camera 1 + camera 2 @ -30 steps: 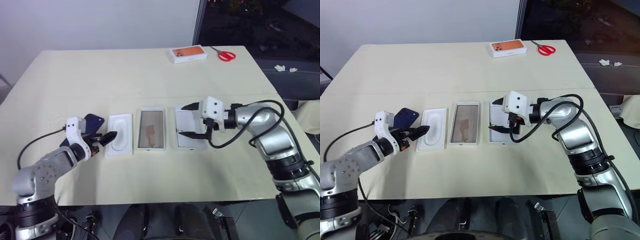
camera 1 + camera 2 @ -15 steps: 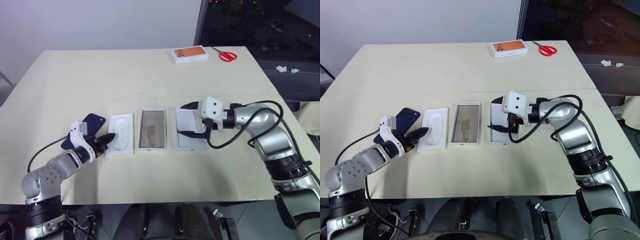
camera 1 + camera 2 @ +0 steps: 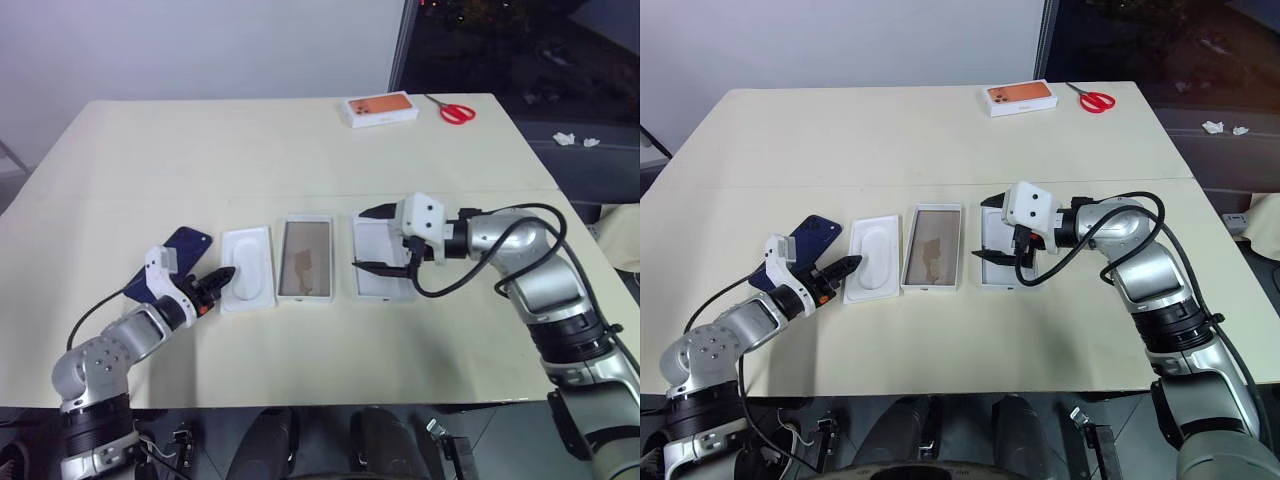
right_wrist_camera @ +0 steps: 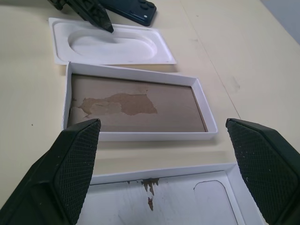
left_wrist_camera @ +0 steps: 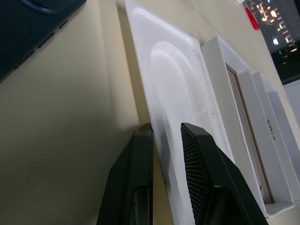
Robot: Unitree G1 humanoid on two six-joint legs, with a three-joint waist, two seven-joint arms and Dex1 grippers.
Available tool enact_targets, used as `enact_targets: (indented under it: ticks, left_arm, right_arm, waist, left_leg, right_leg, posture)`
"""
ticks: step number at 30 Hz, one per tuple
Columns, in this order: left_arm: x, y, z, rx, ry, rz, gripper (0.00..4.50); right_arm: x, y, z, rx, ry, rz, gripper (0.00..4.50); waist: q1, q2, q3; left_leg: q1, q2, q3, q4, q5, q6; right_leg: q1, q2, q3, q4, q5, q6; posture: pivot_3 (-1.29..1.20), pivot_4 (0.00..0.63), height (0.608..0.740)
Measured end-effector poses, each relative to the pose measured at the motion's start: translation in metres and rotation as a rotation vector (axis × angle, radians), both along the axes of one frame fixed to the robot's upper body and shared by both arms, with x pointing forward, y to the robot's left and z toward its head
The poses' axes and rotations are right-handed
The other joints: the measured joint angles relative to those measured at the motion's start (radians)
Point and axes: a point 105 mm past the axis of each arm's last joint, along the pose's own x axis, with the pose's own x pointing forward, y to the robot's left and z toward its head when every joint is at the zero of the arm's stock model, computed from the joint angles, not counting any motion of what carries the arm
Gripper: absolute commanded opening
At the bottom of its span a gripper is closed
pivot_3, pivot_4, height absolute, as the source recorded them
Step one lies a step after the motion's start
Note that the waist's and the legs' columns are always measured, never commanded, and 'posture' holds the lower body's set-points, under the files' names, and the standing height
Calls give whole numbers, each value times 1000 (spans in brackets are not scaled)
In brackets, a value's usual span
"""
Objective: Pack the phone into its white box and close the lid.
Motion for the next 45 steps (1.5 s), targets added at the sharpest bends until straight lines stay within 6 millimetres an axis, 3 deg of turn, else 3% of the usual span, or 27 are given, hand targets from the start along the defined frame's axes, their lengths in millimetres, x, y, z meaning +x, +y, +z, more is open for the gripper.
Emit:
enact_targets:
  ticks: [4,21,26,30,34,38,40,43,45]
  left_arm:
    - [-1,2,-2,5,7,1,38]
    - [-8,3,7,-179,14,-8,38]
    - [-7,19,22,-205,-32,24,38]
    - [-4,32,34,-164,-64,45,38]
    - [5,44,51,-143,-123,75,38]
    - [5,47,54,-130,-132,85,38]
    - [6,48,55,-125,-133,89,38]
    - [5,49,56,-112,-137,92,0]
    - [3,49,55,-101,-133,98,0]
  right_arm:
    - [0,2,0,5,1,1,4500]
    - [-3,8,3,30,8,13,4500]
    - [-7,14,-3,60,81,23,4500]
    - [-16,36,-20,72,153,69,4500]
    - [-28,76,-35,84,196,167,4500]
    - [-28,93,-46,45,196,195,4500]
    - [-29,99,-61,-13,192,208,4500]
    - [-26,98,-78,-61,215,195,3263]
    - [-22,93,-84,-90,209,174,2124]
  waist:
    - [-2,0,0]
    - [-5,0,0]
    - [-6,-1,0]
    - [-8,-1,0]
    - [-8,-1,0]
    - [-6,-2,0]
    - [-7,-2,0]
    - [-8,-2,0]
    - [-8,-2,0]
  left_leg:
    - [0,0,0,0,0,0]
    - [0,0,0,0,0,0]
    - [0,0,-1,0,0,0]
    - [0,0,-1,-1,0,-1]
    - [-1,0,-1,-1,1,-2]
    - [-1,0,-1,-1,1,-2]
    - [-1,0,-1,-1,1,-2]
    - [-1,0,-1,-1,2,-3]
    - [-1,0,-1,-1,2,-3]
  right_leg:
    - [0,0,0,0,0,0]
    - [-1,0,0,0,0,0]
    - [-1,0,0,0,0,0]
    - [-2,1,0,0,0,0]
    - [-3,1,0,1,0,0]
    - [-4,0,0,0,0,0]
    - [-4,0,0,0,0,0]
    - [-4,0,0,0,0,0]
    - [-4,1,0,0,0,0]
  posture:
    - [0,150,740]
    - [0,150,740]
    - [0,150,740]
    - [0,150,740]
    - [0,150,740]
    - [0,150,740]
    - [0,150,740]
    - [0,150,740]
    - [0,150,740]
